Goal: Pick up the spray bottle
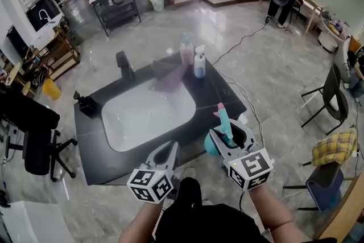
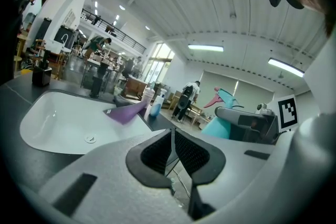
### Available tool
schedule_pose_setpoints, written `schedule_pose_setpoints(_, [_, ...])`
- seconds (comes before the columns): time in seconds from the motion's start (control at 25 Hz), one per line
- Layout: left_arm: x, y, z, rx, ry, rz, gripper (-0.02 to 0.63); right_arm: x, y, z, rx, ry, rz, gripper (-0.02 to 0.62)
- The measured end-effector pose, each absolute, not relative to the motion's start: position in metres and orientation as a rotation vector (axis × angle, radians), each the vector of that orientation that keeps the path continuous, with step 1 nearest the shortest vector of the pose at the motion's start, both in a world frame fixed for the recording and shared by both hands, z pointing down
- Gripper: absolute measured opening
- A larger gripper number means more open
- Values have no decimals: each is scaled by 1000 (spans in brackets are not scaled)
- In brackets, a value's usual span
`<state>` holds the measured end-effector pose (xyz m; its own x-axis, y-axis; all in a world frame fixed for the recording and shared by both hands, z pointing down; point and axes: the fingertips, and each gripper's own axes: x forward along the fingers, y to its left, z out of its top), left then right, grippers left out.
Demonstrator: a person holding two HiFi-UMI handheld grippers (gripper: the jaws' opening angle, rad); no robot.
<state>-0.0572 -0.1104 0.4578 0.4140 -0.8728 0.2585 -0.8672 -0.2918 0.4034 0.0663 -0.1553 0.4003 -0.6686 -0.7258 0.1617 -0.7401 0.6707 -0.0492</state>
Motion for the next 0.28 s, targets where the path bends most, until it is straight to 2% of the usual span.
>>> schedule_pose_setpoints(0.28, [-61, -117, 450, 2202, -1481, -30, 18, 63, -160, 397, 1215, -2756, 159, 172])
